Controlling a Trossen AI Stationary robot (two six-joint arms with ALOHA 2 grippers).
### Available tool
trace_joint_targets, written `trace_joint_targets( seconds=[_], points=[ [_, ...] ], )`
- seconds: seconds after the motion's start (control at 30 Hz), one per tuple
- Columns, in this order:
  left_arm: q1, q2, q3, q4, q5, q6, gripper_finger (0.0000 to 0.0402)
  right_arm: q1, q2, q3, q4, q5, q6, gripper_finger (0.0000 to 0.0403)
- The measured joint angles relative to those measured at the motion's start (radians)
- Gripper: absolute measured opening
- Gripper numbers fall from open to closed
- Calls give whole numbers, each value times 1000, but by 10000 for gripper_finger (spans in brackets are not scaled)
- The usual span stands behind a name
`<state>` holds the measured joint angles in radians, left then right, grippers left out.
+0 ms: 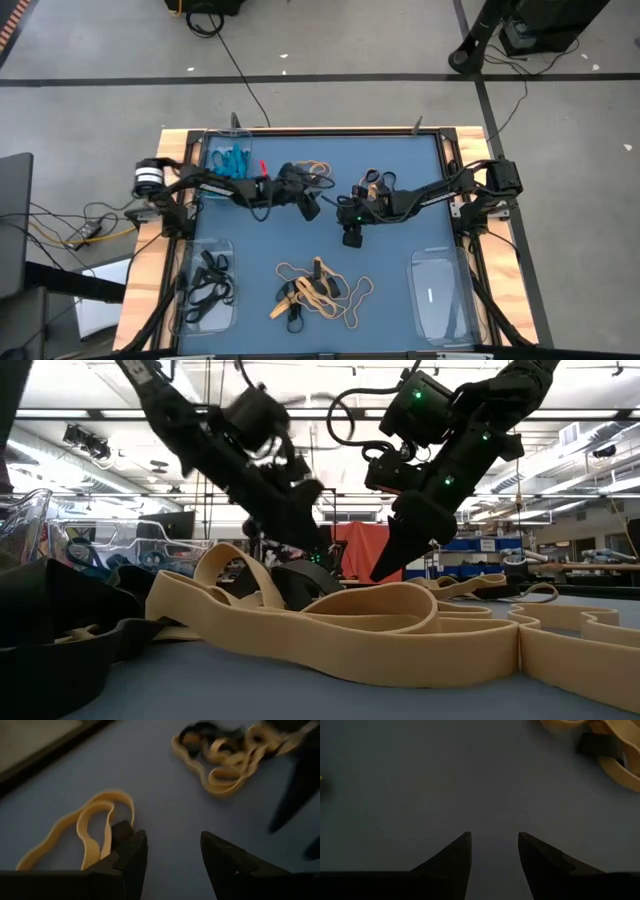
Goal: Sort rubber bands into baskets
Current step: Put the black rubber band into the bottom left transparent bin
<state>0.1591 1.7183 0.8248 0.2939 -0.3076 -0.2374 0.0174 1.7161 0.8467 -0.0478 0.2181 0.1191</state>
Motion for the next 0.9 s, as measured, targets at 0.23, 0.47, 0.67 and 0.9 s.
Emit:
trace_joint_targets(
  seconds=[0.23, 0.47, 0.67, 0.9],
  points=[
    [30, 114, 108, -127, 0, -20, 187, 0, 0, 0, -21, 25, 5, 174],
    [82, 181, 212, -282, -8, -58, 187, 0, 0, 0, -28, 26, 5, 174],
    [113, 180, 224, -305, -41, -63, 187, 0, 0, 0, -32, 27, 5, 174],
    [141, 193, 222, -346, -31, -58, 184, 0, 0, 0, -36, 27, 5, 174]
  ],
)
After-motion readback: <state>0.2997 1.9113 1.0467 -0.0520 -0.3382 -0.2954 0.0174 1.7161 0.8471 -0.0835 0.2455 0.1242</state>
